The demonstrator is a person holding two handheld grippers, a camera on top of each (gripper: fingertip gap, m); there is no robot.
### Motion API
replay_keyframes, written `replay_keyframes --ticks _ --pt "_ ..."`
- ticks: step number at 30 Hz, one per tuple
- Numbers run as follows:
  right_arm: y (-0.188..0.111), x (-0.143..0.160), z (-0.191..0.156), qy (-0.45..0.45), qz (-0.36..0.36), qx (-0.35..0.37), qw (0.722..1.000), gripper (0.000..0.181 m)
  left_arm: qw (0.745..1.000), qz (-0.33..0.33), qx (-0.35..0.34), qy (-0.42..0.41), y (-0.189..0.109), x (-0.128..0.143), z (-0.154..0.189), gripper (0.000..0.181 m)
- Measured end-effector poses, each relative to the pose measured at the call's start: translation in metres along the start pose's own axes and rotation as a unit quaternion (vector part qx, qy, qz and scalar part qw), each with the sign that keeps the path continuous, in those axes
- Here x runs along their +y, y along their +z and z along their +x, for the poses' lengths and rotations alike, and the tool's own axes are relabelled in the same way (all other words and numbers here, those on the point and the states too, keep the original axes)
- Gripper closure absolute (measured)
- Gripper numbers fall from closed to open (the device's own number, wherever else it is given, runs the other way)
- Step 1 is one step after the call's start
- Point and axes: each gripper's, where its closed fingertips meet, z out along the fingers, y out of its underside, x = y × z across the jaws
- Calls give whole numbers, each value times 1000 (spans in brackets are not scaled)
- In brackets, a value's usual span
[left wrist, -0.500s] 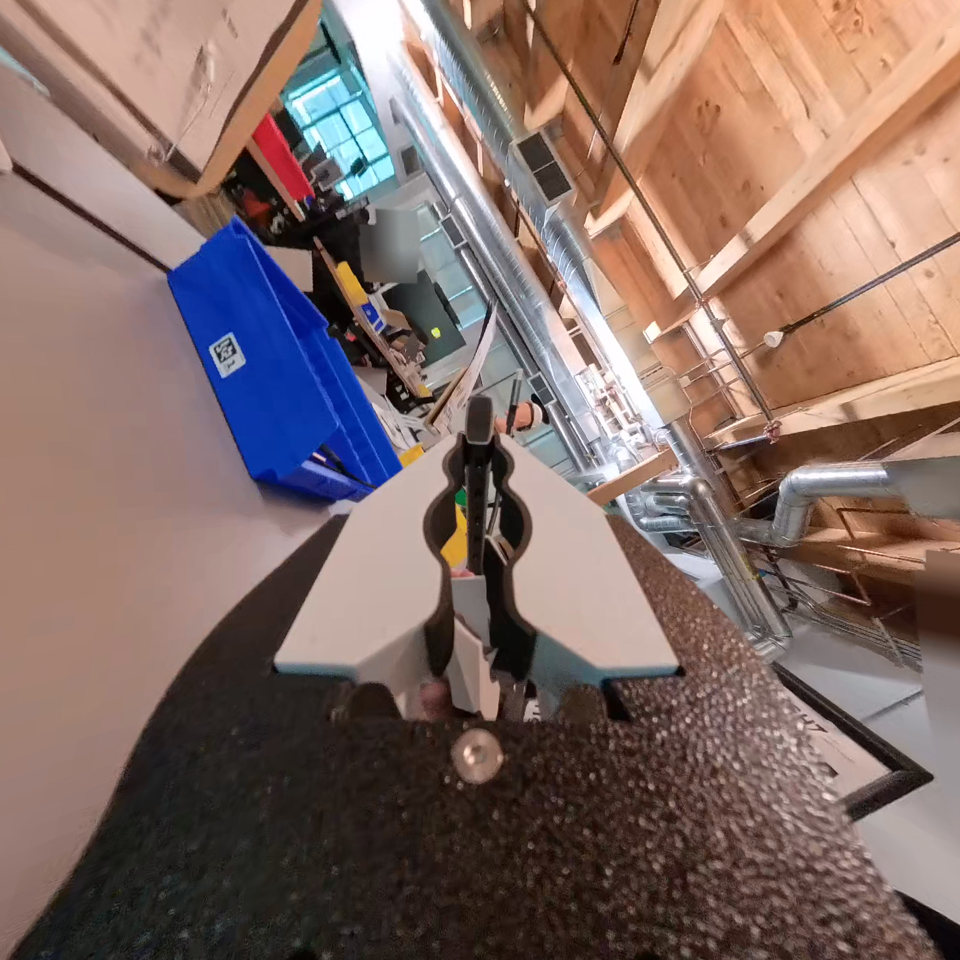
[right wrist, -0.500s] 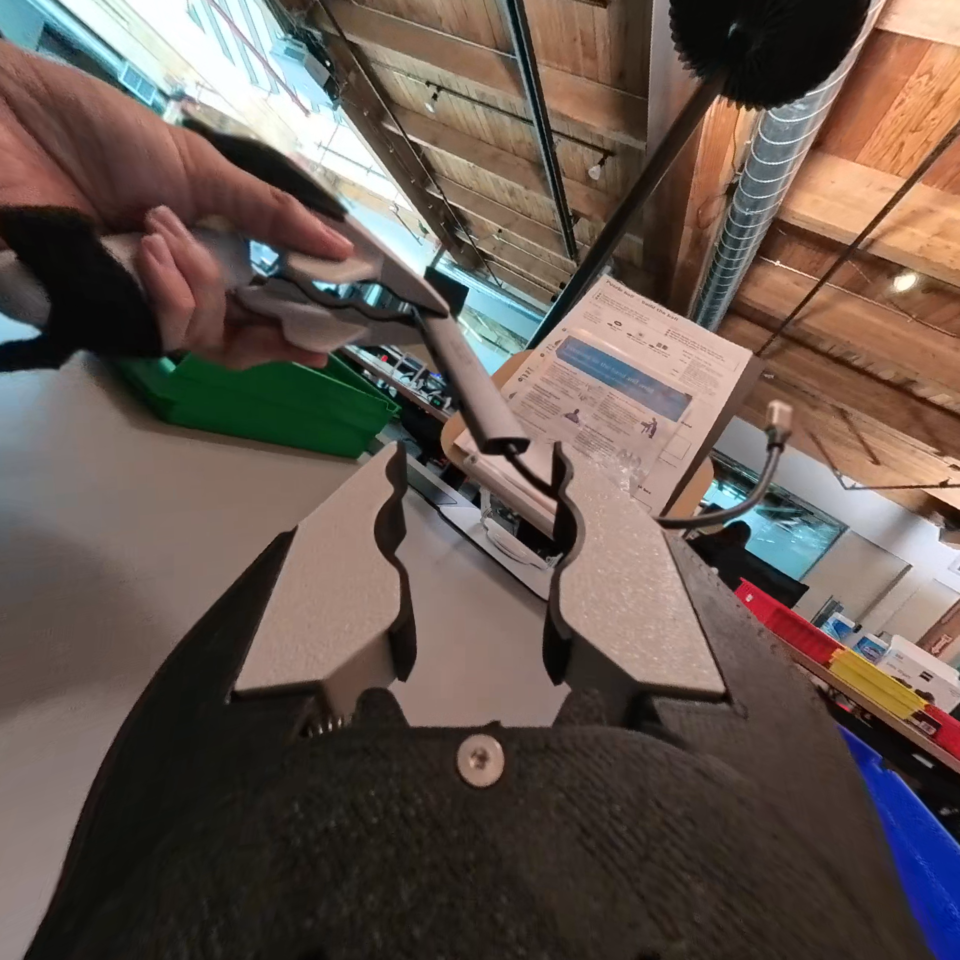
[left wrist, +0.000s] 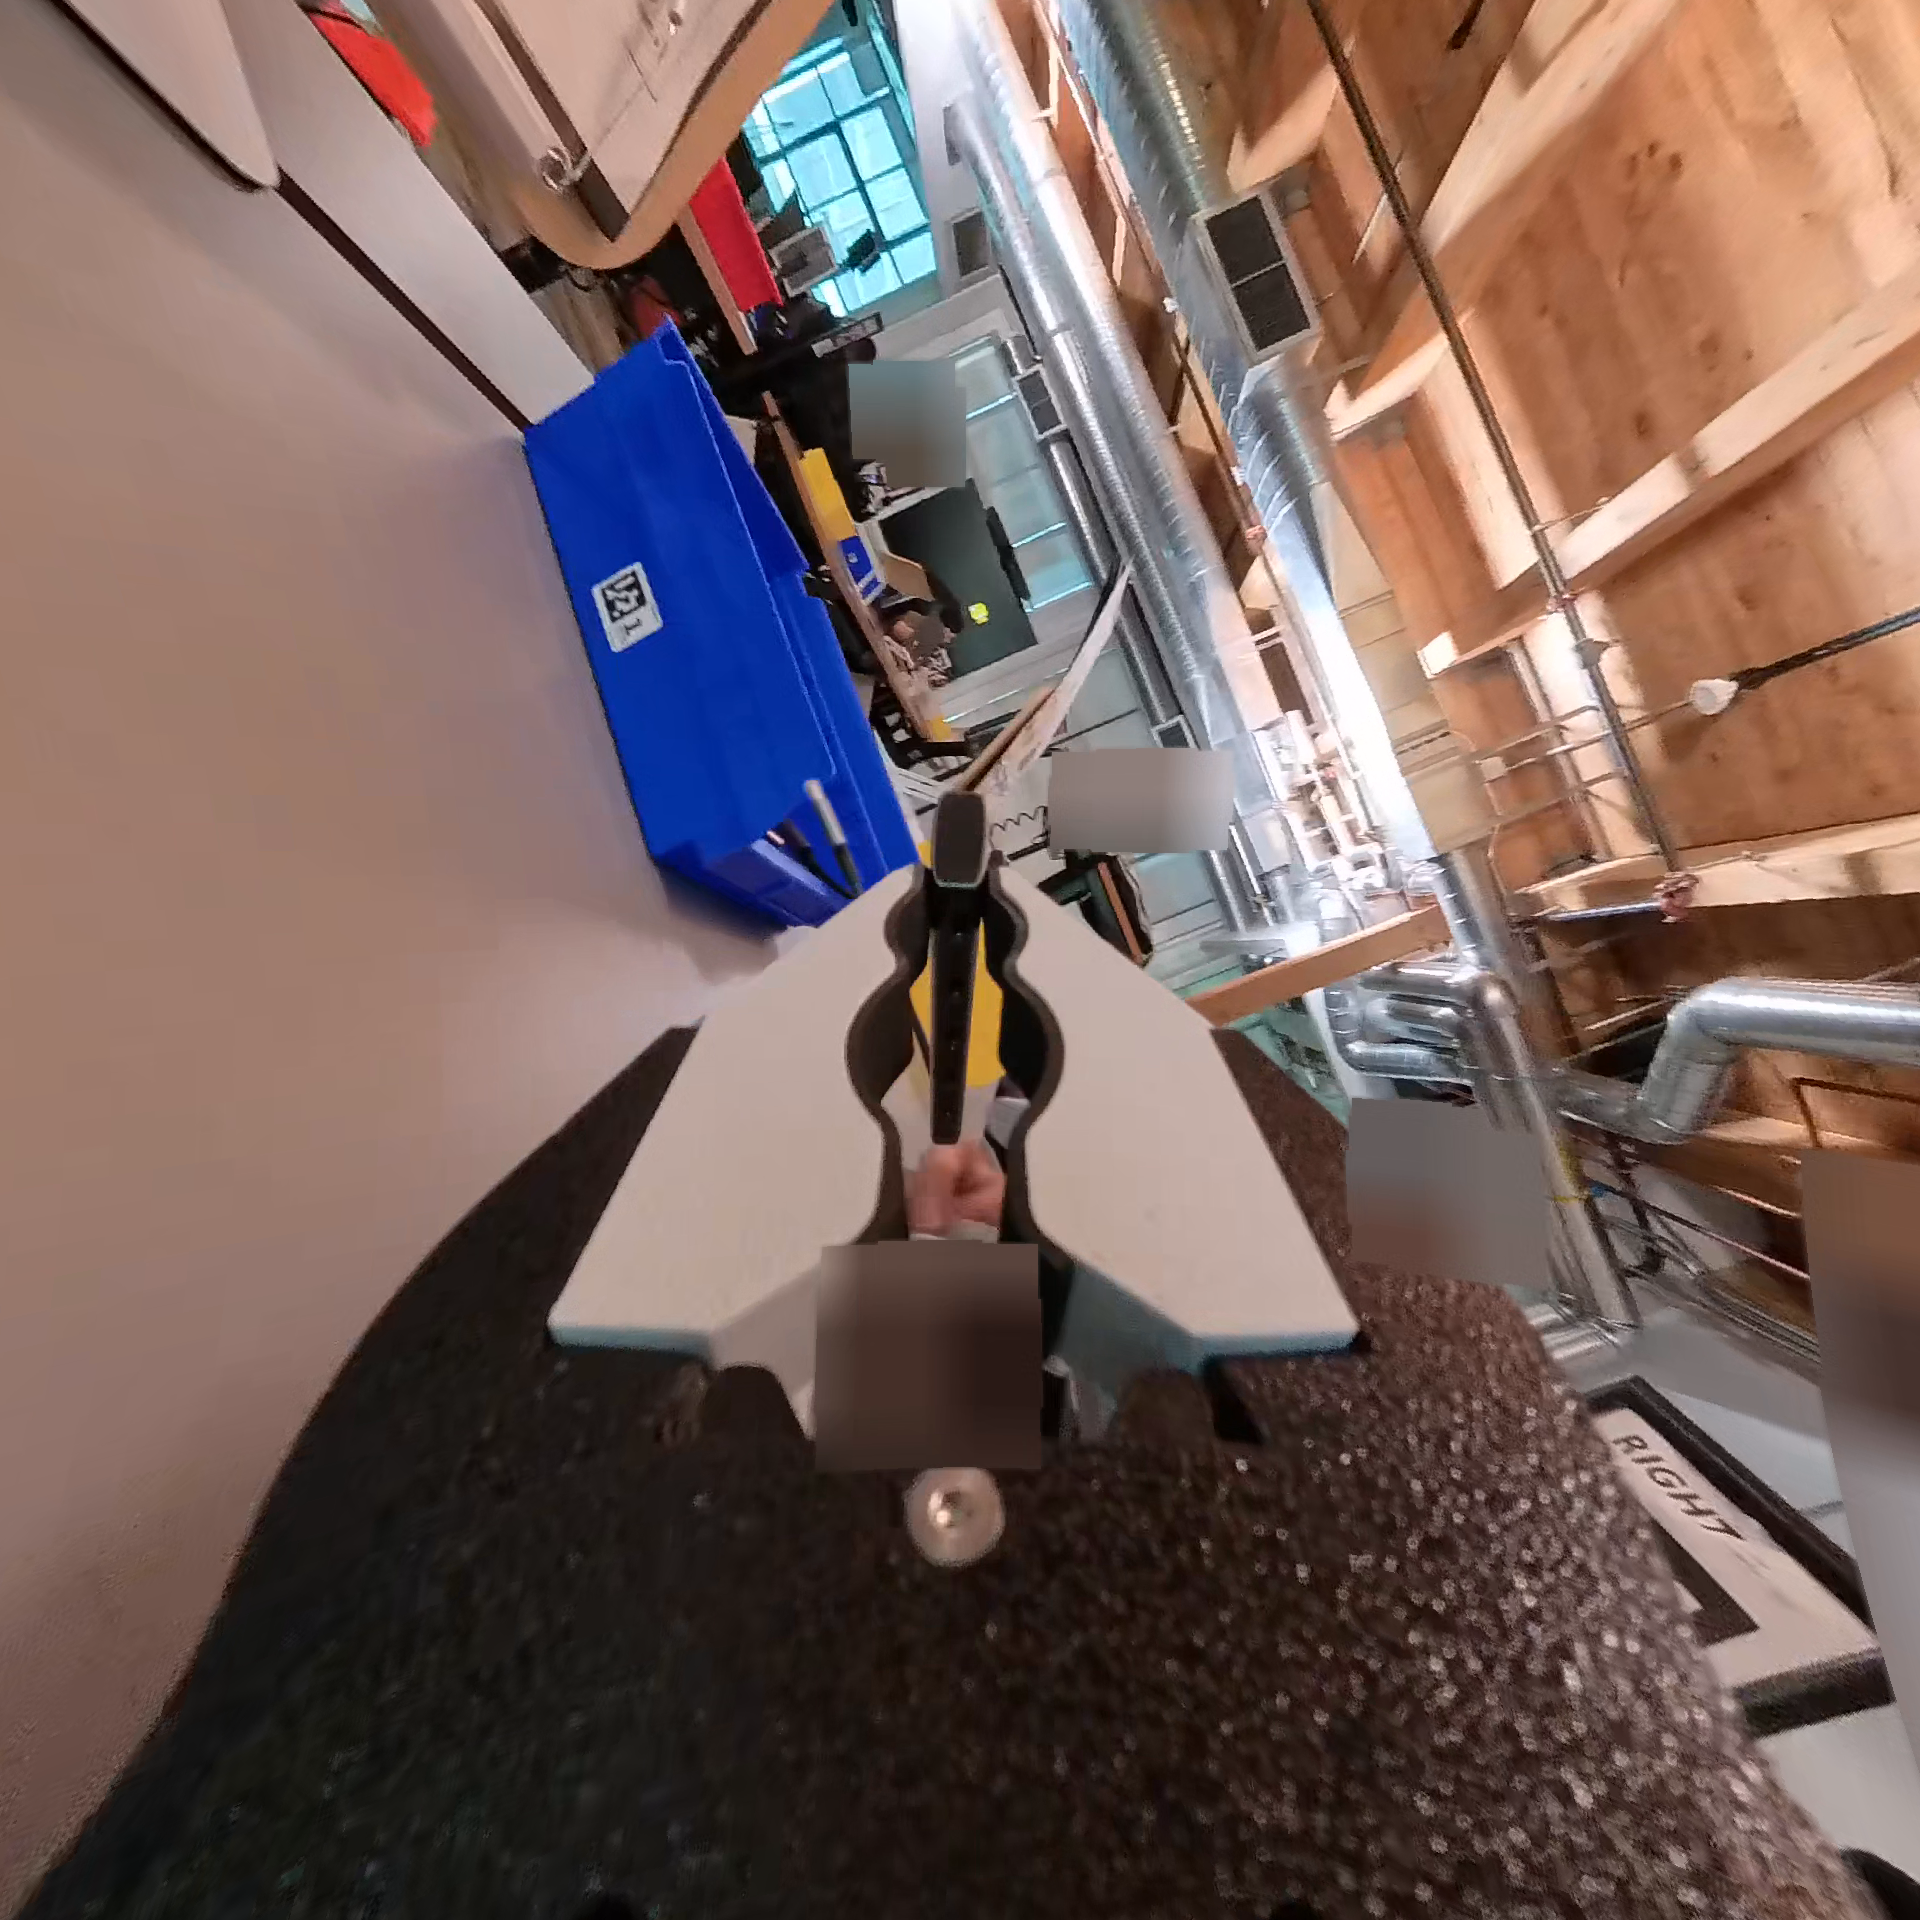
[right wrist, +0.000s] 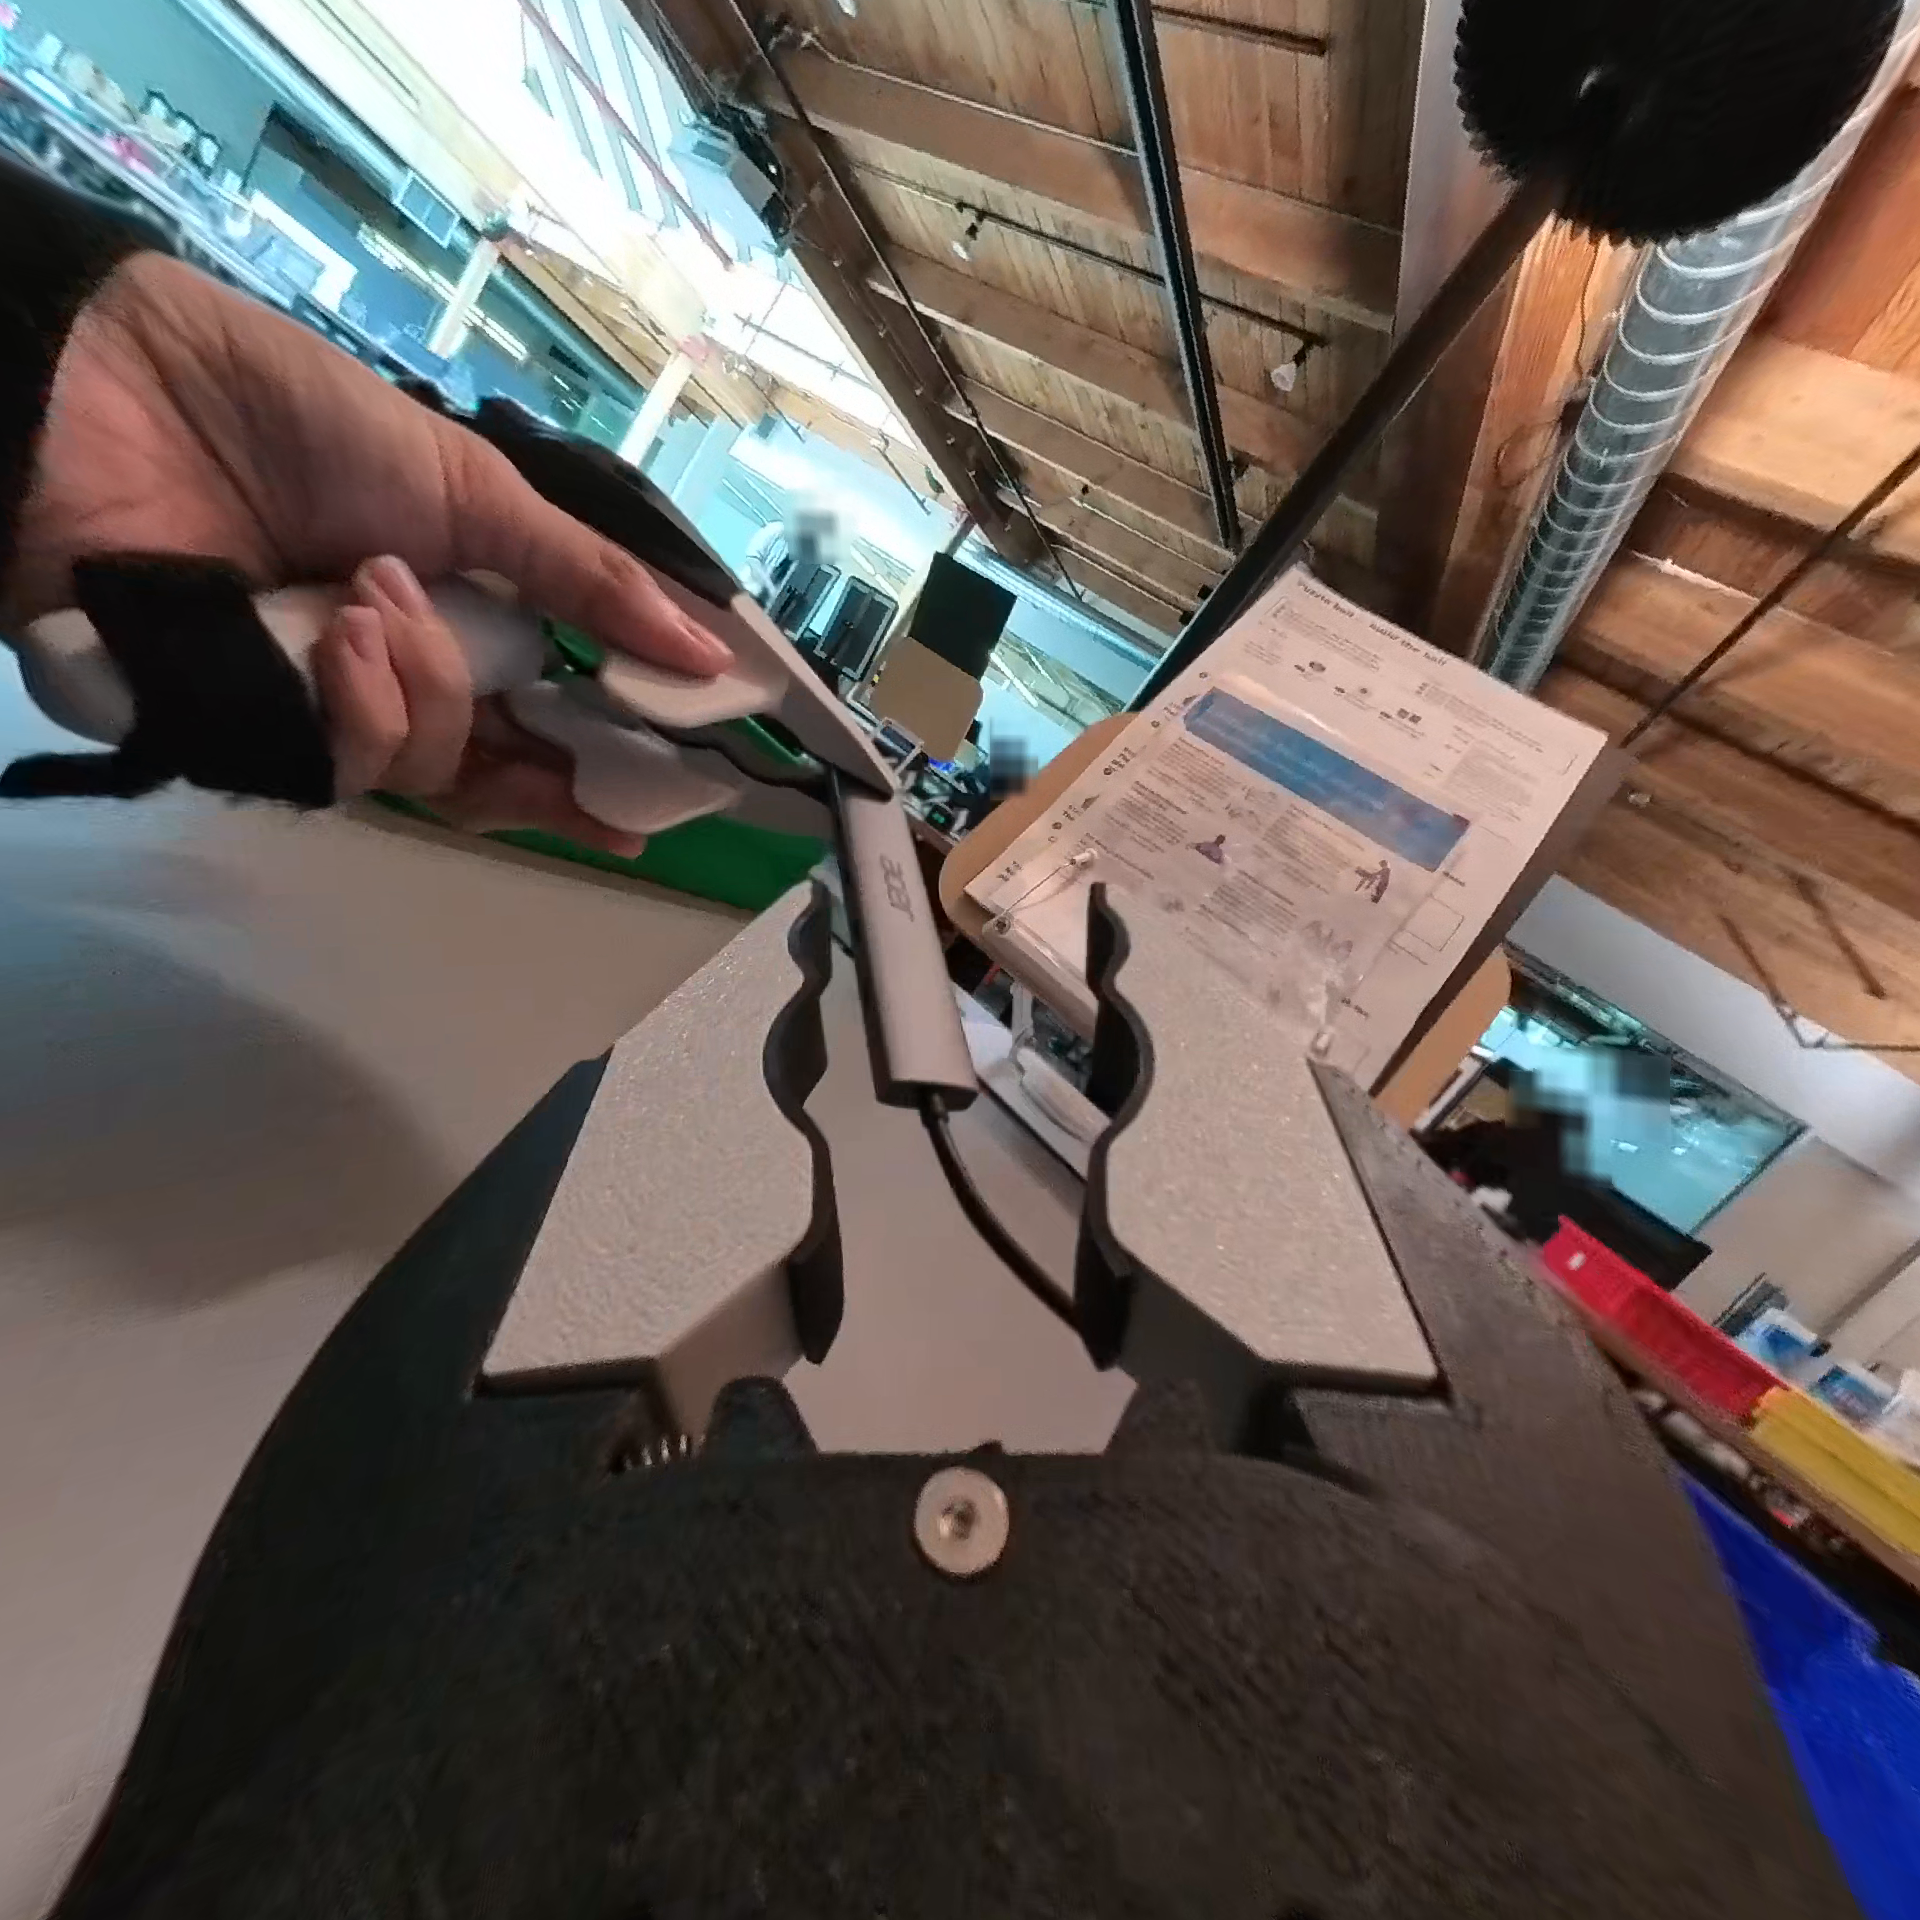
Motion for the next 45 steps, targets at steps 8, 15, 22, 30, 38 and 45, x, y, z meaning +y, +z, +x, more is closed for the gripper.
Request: replay_keyframes --ticks 8,15,22,30,38,45 --pt "8 27 -9 123 -27 -62 990 144 998 -35 41 -32 4 14 13 174" --pt "7 14 -4 134 18 -49 990 150 998 -14 42 -49 9 14 16 175" --pt "6 19 -8 175 -5 -78 981 160 998 5 33 -53 9 11 15 174" --pt "-1 25 16 375 14 -81 924 160 928 50 -8 369 -18 -32 52 144" --pt "0 29 7 420 -1 -110 901 160 302 -74 -149 939 -11 17 38 128" --pt "0 21 -8 415 3 -144 898 160 146 -76 -159 973 19 40 5 162"
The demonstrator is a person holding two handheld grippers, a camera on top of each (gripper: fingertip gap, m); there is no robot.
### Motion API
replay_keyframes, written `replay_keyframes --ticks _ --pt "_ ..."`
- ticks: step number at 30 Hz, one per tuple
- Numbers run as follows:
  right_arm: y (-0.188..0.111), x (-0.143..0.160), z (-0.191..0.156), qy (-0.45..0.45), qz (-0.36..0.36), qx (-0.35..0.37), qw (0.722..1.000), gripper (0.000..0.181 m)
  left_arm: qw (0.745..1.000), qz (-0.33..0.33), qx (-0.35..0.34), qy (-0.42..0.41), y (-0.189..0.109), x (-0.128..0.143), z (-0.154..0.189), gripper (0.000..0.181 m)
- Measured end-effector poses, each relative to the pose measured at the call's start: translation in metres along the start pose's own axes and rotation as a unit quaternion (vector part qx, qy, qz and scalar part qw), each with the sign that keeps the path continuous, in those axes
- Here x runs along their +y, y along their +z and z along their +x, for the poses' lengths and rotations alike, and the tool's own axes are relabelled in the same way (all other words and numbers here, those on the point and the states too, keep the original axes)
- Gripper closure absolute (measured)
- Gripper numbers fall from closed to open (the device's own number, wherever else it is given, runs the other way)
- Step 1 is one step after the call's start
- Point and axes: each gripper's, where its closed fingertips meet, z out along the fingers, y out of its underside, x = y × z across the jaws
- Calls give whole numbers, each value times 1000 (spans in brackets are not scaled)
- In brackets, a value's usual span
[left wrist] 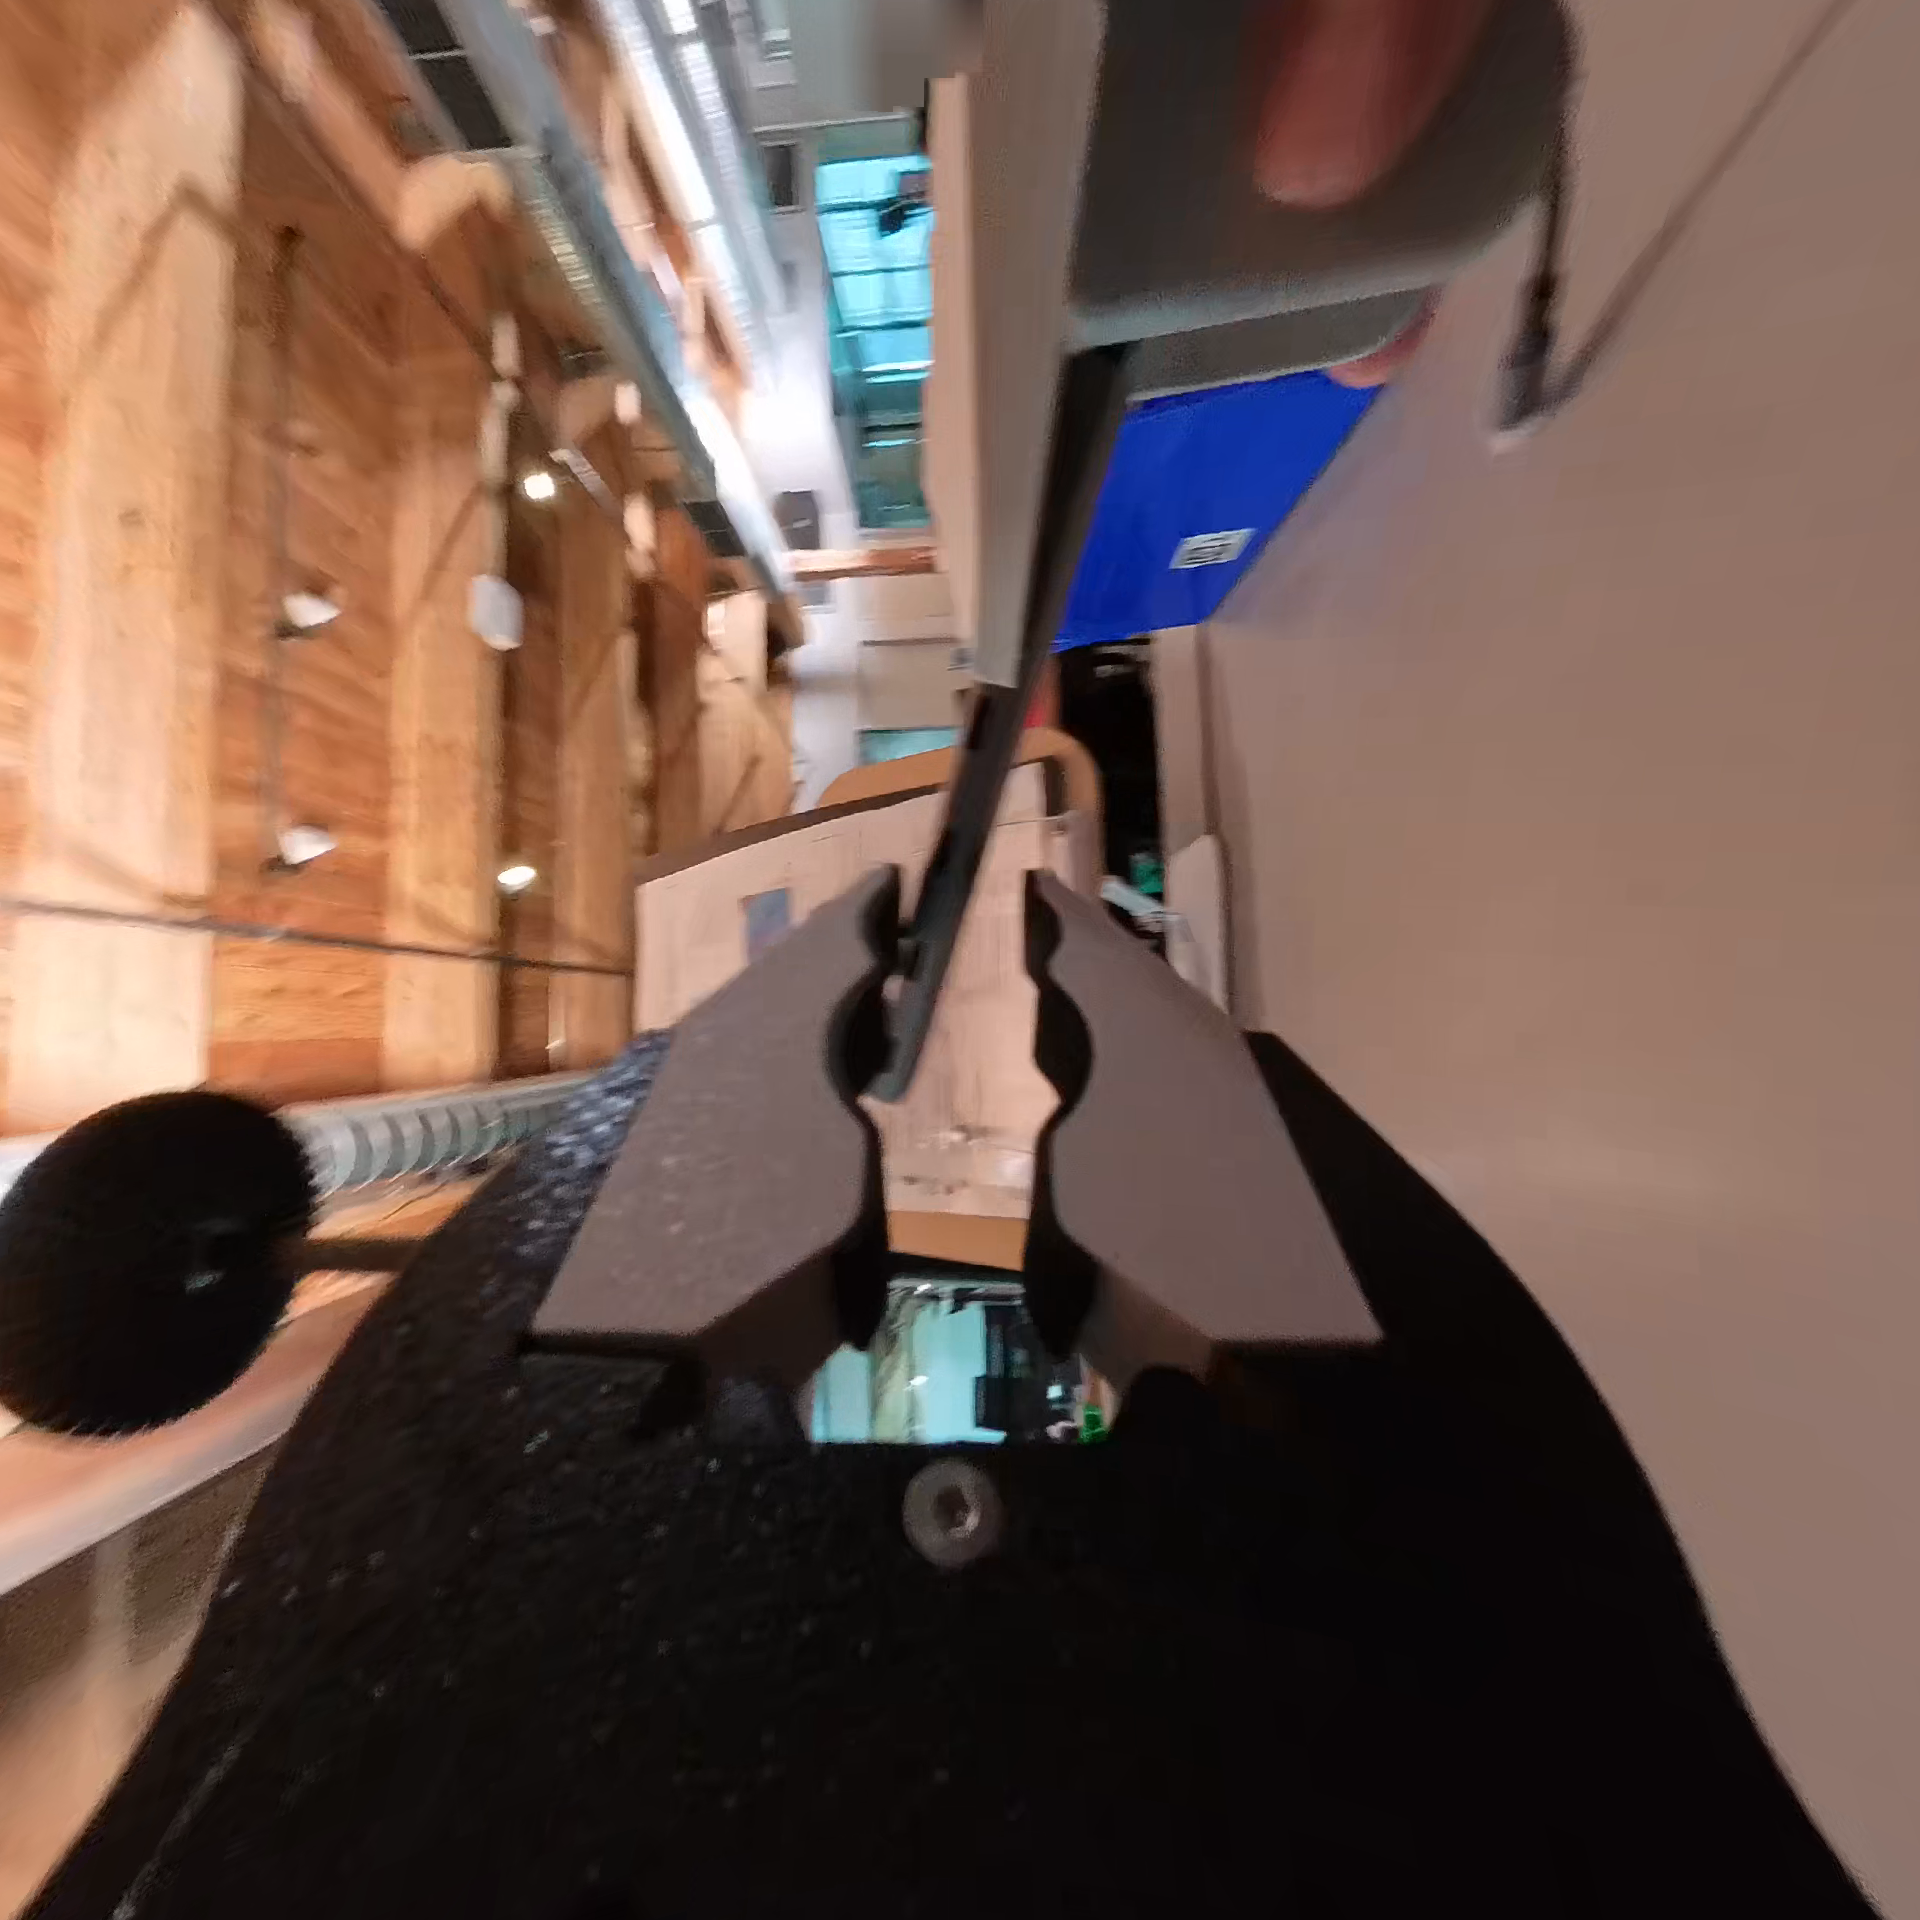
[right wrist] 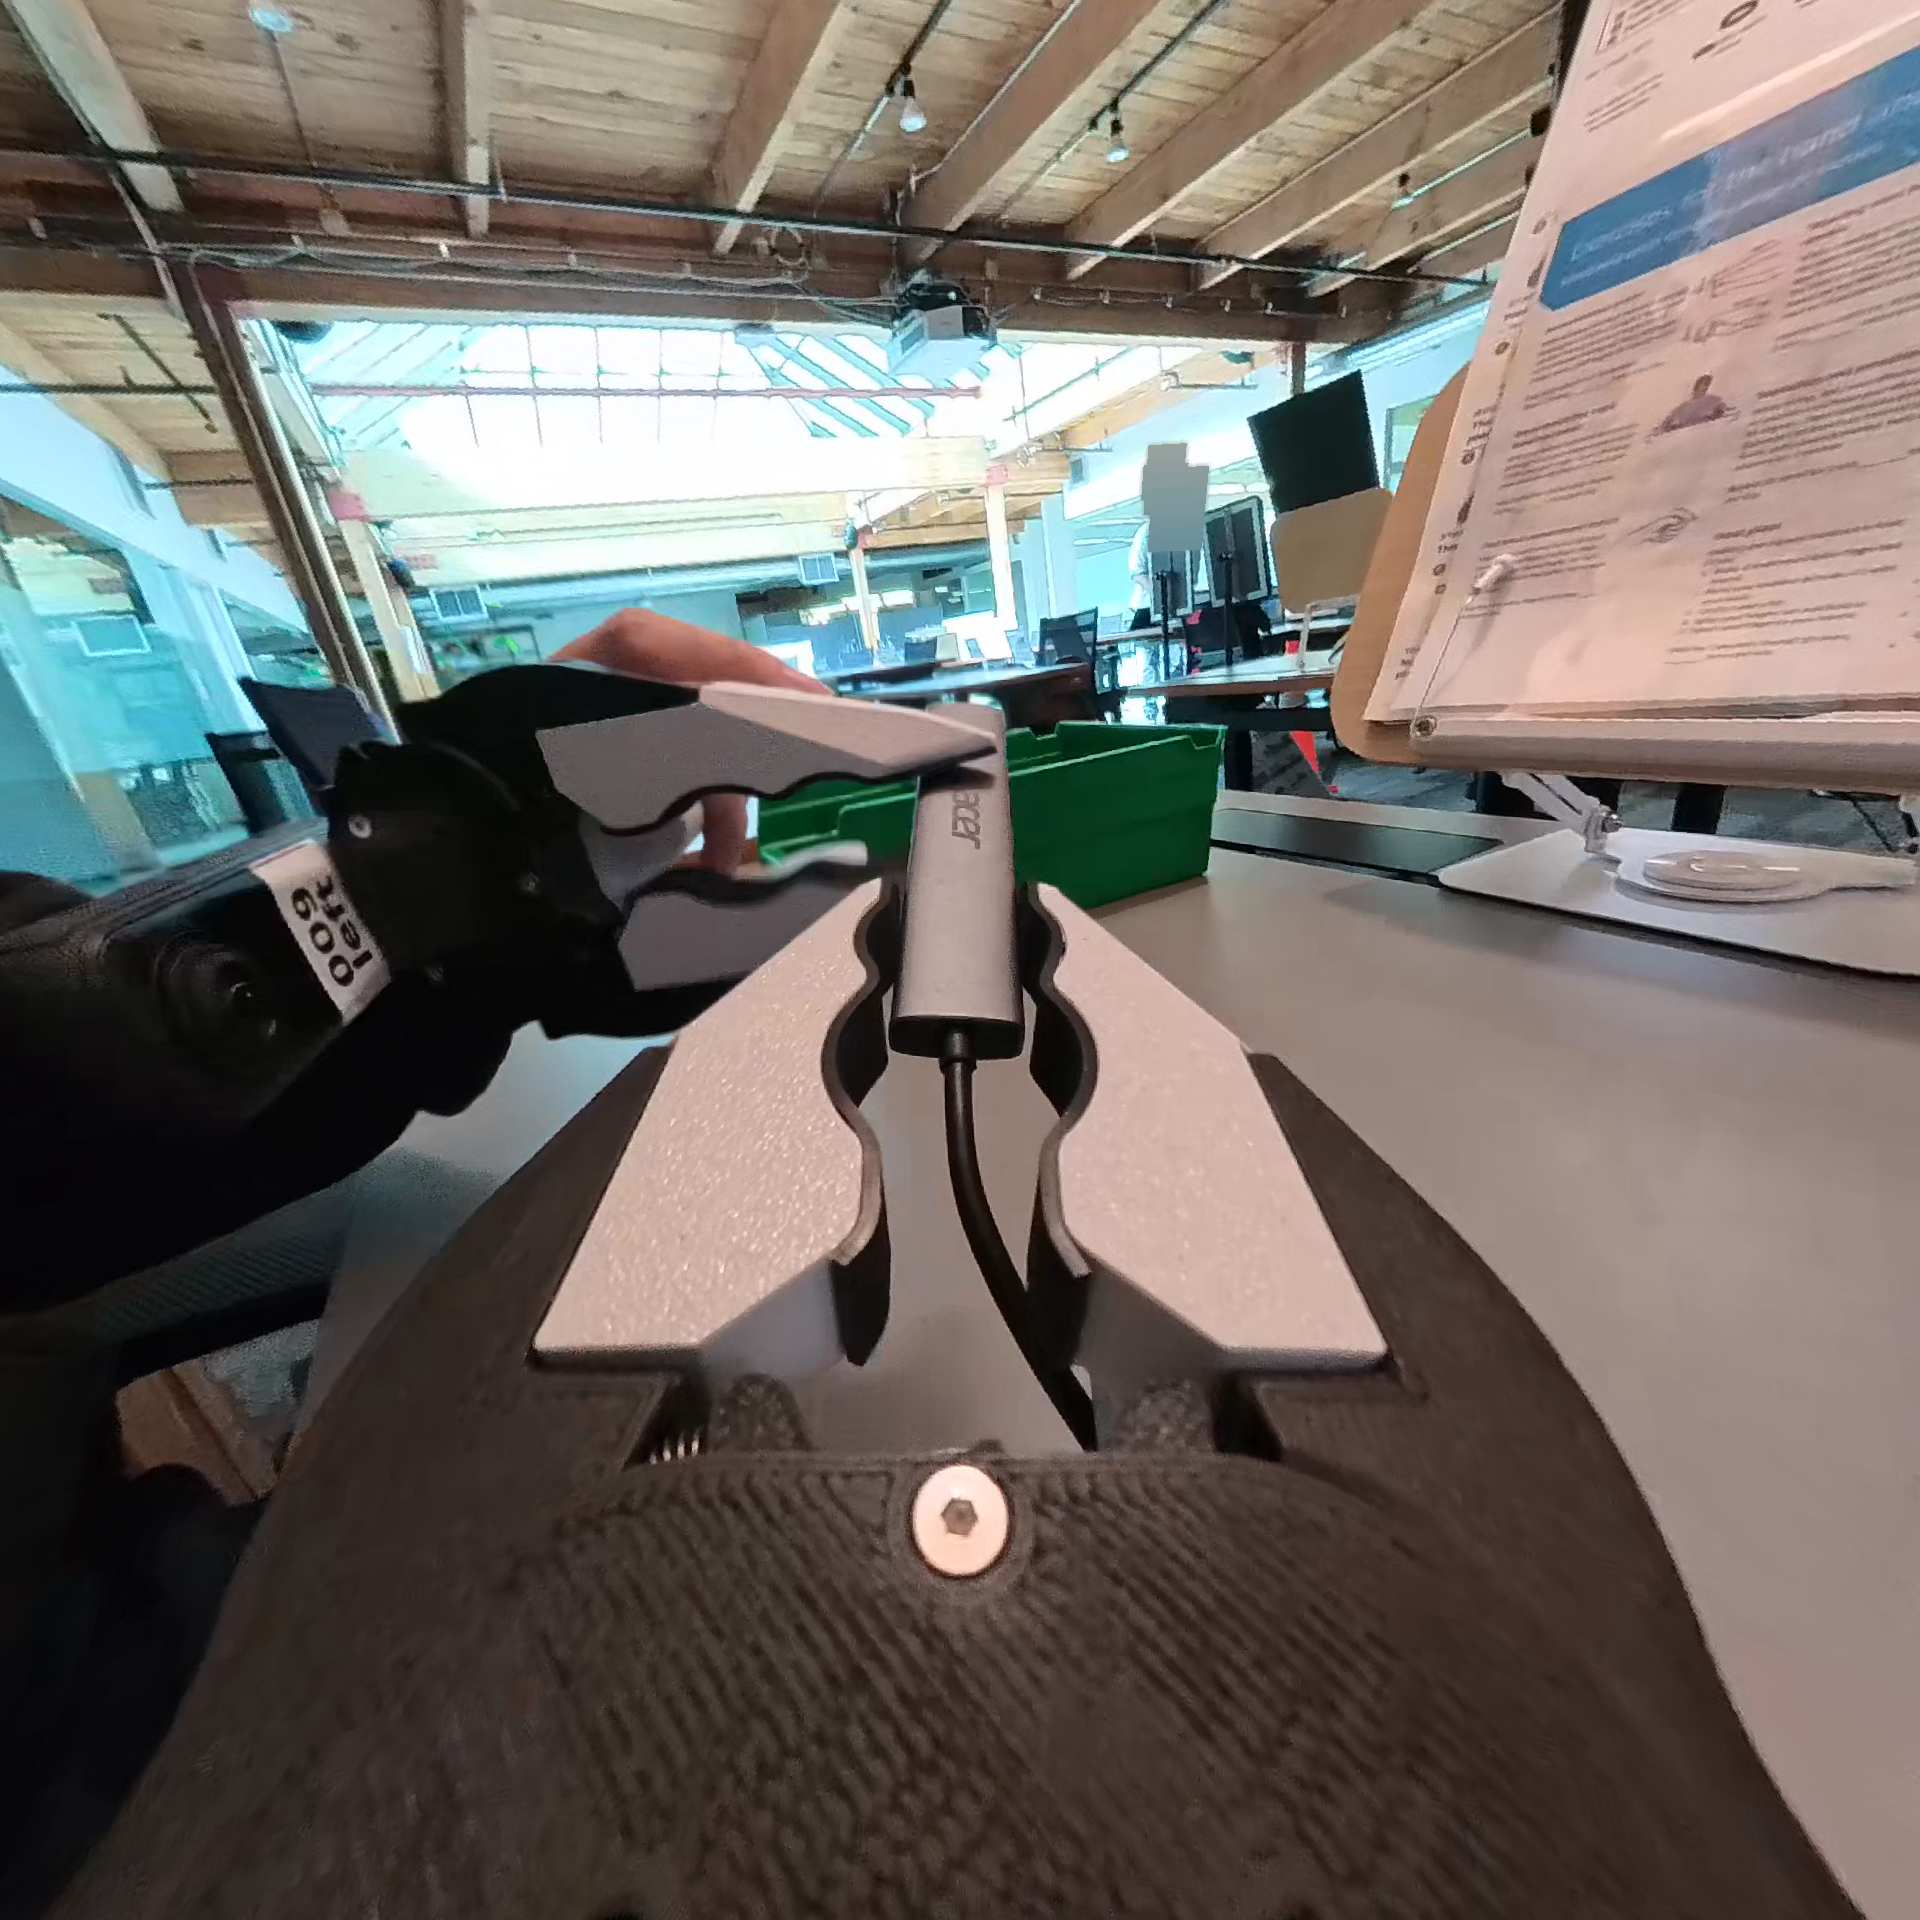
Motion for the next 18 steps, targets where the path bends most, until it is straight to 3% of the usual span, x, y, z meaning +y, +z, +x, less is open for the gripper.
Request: replay_keyframes --ticks 1,8,14,18 --pt "1 2 1 -4 -5 6 1000 160 1000 -6 -17 4 2 1 -2 169" --pt "-5 -12 -5 4 52 -4 999 156 998 -4 -43 -44 4 -8 -9 172" --pt "-3 -4 5 -79 27 61 995 154 995 -9 -33 -94 12 -19 -9 172" --pt "-14 -24 6 -86 88 77 989 155 997 1 -28 -76 16 -30 -9 173"
